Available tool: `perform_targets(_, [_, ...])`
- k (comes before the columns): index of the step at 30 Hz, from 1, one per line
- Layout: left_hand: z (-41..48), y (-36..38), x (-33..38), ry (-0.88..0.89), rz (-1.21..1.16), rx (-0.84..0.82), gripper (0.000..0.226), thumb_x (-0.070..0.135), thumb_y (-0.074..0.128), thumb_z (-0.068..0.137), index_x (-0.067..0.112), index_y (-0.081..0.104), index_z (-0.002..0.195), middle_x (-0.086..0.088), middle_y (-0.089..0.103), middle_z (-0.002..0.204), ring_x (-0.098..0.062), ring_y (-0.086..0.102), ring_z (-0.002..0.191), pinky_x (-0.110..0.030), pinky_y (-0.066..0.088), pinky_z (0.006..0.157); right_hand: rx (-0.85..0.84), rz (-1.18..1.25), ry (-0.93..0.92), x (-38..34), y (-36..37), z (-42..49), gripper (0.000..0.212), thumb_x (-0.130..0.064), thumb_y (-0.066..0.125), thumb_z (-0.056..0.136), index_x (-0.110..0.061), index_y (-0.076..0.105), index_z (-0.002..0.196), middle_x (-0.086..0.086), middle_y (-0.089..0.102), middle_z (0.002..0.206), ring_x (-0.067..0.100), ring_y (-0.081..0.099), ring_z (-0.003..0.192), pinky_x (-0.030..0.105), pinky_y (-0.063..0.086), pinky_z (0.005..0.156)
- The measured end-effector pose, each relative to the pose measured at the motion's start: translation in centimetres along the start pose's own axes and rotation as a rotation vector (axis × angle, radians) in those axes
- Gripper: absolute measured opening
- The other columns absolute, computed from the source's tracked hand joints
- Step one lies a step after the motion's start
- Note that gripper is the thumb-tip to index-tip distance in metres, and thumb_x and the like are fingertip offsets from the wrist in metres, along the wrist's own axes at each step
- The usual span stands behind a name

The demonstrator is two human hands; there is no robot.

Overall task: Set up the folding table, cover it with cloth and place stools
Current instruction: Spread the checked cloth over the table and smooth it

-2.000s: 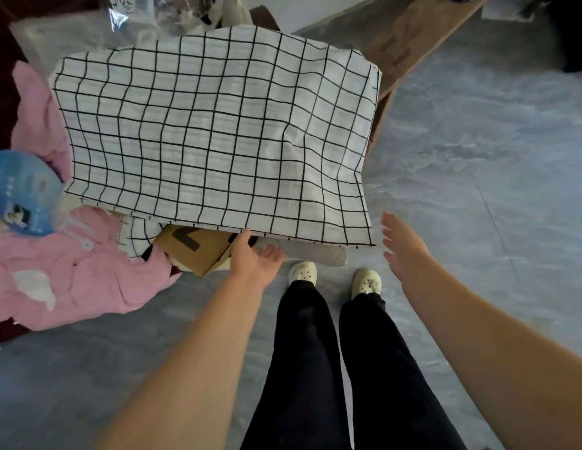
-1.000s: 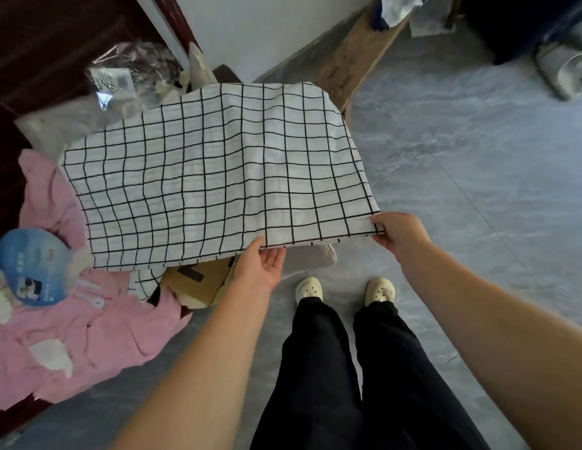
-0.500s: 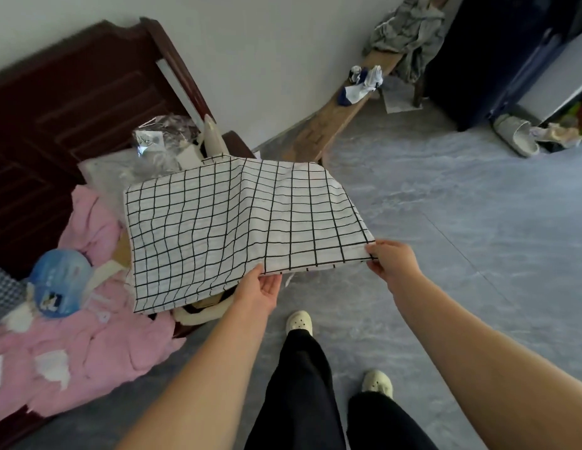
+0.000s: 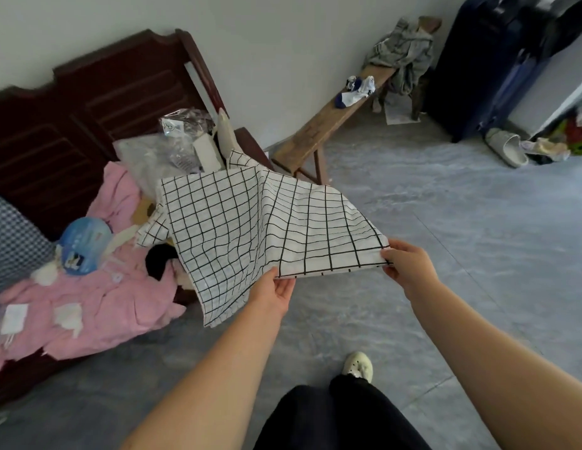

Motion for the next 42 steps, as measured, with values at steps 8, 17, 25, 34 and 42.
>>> perform_targets(8, [-3.7, -6.6, -5.1, -0.039, 0.023, -0.046, 0.004, 0.004, 0.053, 0.093, 0.002, 0.055, 0.096, -0.01, 0.057, 0.083, -0.022, 0.059, 0.087, -0.036, 0.05, 0.088, 0.051, -0.003, -0.059, 5.8, -4.1, -6.9, 0.037, 0.003, 0.05, 0.084, -0.012, 0.066, 0.113, 0.001, 0.061, 0.077, 0.01, 0.053, 0.064, 0.015, 0.047, 0.052])
perform_targets(17, [-10.5, -11.6, -13.2, -0.098, -0.018, -0.094, 0.009, 0.003, 0.054, 0.093, 0.003, 0.054, 0.084, -0.009, 0.058, 0.083, -0.02, 0.059, 0.073, -0.034, 0.051, 0.088, 0.057, -0.031, -0.149, 8.1, -11.4, -15.0, 0.036, 0.006, 0.048, 0.086, -0.015, 0.063, 0.111, 0.001, 0.057, 0.071, 0.011, 0.05, 0.059, 0.01, 0.046, 0.043])
perform_targets(25, [-17.5, -12.8, -26.4, -0.085, -0.078, -0.061, 0.011, 0.004, 0.056, 0.092, 0.002, 0.053, 0.081, -0.01, 0.056, 0.08, -0.019, 0.058, 0.072, -0.034, 0.052, 0.086, -0.001, -0.084, -0.122, 11.0, -24.1, -19.0, 0.042, 0.004, 0.05, 0.084, -0.011, 0.063, 0.121, 0.001, 0.059, 0.077, 0.01, 0.051, 0.062, 0.012, 0.046, 0.044])
perform_targets(34, [-25.0, -13.5, -44.1, -0.071, 0.055, -0.072, 0.005, 0.006, 0.055, 0.093, 0.002, 0.053, 0.091, -0.009, 0.054, 0.084, -0.019, 0.059, 0.083, -0.034, 0.052, 0.087, 0.045, -0.078, -0.047, 17.7, -43.7, -26.2, 0.038, 0.004, 0.051, 0.083, -0.015, 0.066, 0.113, 0.003, 0.06, 0.079, 0.011, 0.051, 0.062, 0.014, 0.047, 0.049])
perform_targets(42, [-27.2, -13.4, -52.8, -0.091, 0.137, -0.076, 0.018, 0.004, 0.053, 0.093, 0.005, 0.053, 0.111, -0.009, 0.057, 0.083, -0.019, 0.059, 0.073, -0.035, 0.052, 0.083, 0.162, 0.006, 0.014, 22.1, -53.5, -30.5, 0.038, 0.003, 0.054, 0.088, -0.013, 0.061, 0.121, 0.002, 0.052, 0.075, 0.011, 0.047, 0.063, 0.02, 0.046, 0.06])
Point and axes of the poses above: each hand's wrist, its own z-axis towards the middle knuckle, its own y-axis out of the palm, x = y × z, the point moved 8 cm from there along z, towards the middle knuckle
